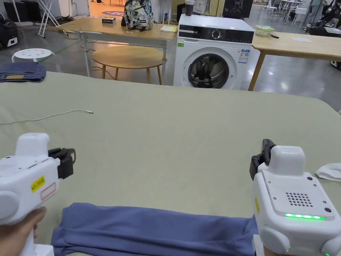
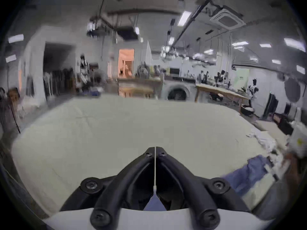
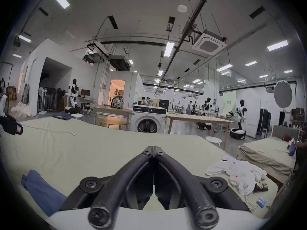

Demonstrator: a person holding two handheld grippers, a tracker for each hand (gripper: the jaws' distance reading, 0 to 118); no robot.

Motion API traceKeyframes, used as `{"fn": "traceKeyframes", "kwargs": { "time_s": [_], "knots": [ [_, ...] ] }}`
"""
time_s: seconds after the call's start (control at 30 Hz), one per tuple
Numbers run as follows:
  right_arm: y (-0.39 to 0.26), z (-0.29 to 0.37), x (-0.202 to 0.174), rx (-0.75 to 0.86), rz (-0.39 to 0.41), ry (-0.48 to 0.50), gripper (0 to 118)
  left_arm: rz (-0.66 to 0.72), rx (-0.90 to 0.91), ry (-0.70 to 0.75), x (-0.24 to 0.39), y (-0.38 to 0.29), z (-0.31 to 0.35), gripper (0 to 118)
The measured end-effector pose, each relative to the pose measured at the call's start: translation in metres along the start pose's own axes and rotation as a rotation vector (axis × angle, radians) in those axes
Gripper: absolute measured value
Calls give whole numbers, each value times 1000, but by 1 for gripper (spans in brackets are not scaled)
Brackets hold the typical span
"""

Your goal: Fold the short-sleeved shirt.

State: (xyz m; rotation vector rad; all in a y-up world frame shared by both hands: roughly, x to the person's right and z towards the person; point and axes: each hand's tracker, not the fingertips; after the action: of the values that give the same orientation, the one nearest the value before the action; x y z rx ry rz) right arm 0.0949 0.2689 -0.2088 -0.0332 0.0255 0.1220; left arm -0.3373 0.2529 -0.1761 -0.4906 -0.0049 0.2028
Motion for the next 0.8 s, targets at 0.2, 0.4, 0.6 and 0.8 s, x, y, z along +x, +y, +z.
{"fn": "traceKeyframes", "kwargs": {
  "time_s": [0.2,0.4,0.6,0.8],
  "knots": [
    [-9,-9,-6,-45,-3,47,0,217,-341,-224,-77,-31,-28,0],
    [-14,-10,-14,-76,17,75,0,406,-500,-299,-125,-59,-51,62],
    [-28,-24,-5,-108,12,73,0,580,-639,-428,-150,-91,-79,74],
    [-37,-31,0,-127,14,69,0,783,-628,-629,-137,-117,-98,71]
  ]
}}
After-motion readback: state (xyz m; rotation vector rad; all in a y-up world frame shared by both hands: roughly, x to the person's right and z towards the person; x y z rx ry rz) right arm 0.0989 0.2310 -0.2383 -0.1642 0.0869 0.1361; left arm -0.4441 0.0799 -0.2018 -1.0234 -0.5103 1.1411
